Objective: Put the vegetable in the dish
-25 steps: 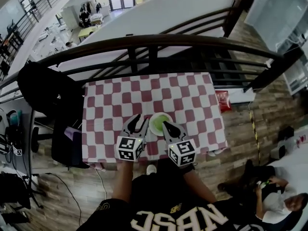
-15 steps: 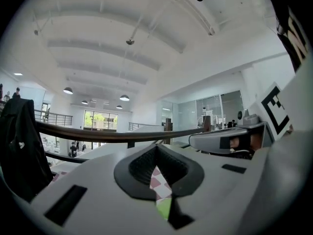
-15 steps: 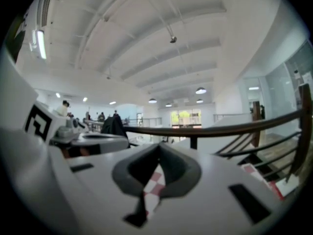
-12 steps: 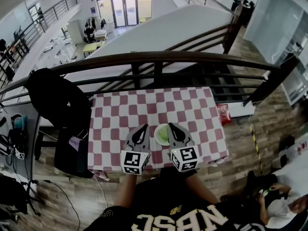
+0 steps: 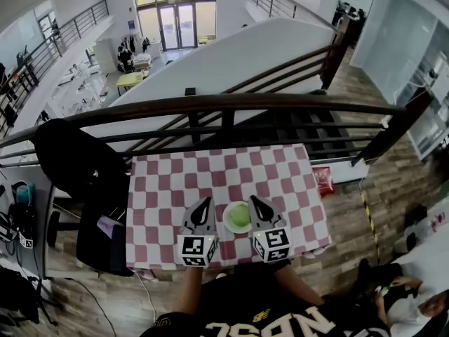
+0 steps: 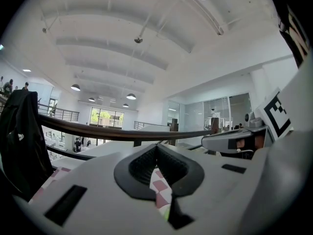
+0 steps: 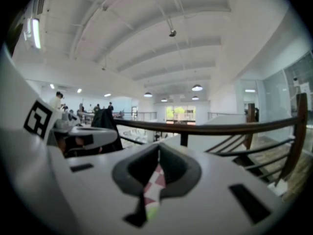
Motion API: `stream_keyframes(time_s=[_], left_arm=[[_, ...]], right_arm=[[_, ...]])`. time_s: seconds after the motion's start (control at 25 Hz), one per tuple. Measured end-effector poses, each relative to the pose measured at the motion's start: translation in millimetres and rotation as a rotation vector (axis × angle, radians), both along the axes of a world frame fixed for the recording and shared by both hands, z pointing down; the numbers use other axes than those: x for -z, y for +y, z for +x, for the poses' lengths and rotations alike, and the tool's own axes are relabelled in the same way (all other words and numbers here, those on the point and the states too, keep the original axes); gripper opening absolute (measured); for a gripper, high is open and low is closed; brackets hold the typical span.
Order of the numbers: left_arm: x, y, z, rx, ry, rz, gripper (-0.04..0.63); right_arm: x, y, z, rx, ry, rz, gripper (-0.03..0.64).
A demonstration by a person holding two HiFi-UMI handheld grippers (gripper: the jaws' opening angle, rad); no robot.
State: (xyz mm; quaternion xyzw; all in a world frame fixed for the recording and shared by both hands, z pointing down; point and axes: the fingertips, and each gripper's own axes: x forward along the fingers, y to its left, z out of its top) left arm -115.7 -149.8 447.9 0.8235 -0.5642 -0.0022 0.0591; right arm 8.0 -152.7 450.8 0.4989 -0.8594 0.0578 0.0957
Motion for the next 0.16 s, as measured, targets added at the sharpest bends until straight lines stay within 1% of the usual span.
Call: stream_keyframes(time_s=[0.16], left_arm=[[-15.1,-20.3,4.7,0.001,0.016,-0.027,0.020]], right_arm=[[-16.6,-16.7,0.6,0.010,0.025,-0.034,0.018]])
